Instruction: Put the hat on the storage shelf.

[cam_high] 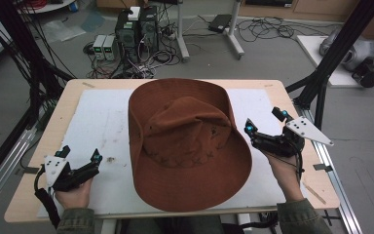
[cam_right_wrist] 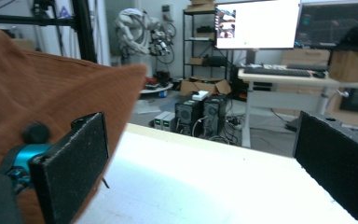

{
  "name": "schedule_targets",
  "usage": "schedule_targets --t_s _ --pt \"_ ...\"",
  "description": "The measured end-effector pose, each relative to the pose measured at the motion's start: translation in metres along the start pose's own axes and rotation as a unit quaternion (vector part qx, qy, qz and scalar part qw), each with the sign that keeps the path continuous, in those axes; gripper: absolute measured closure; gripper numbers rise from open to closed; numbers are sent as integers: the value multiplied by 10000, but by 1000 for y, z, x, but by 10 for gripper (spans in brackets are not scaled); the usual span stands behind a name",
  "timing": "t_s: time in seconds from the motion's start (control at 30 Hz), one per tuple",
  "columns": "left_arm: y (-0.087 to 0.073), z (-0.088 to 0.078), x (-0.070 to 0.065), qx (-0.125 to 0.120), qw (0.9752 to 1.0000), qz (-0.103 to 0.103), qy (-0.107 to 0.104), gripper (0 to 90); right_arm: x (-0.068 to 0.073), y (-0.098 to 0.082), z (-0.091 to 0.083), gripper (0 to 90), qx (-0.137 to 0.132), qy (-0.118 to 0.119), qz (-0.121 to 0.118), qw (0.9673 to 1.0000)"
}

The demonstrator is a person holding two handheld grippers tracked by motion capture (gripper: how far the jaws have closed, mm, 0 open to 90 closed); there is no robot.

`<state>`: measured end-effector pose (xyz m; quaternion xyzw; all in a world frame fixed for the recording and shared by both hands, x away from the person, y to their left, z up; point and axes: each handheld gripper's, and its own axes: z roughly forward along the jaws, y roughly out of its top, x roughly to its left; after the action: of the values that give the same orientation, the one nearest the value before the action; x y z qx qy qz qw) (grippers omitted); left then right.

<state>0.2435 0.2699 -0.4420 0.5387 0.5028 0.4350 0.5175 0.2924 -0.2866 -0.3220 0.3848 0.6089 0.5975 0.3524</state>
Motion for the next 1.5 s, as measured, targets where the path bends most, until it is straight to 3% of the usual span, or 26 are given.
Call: schedule_targets --t_s 0.53,0.77,0.9,1.3,1.5 --pt "0 -3 0 -38 10000 -64 14 36 -20 -45 -8 28 134 -403 335 9985" --pt "1 -5 3 -97 9998 -127 96 36 -29 -74 -11 28 241 -792 396 9958" --pt "2 -6 5 -136 9997 -177 113 36 -29 -89 -16 28 91 -1046 417 9936" --pt "1 -7 7 -177 9995 -268 75 36 -23 -103 -17 28 223 -1167 293 9925" --pt "1 -7 8 -175 9995 -263 95 36 -26 -107 -15 28 281 -1148 235 9927"
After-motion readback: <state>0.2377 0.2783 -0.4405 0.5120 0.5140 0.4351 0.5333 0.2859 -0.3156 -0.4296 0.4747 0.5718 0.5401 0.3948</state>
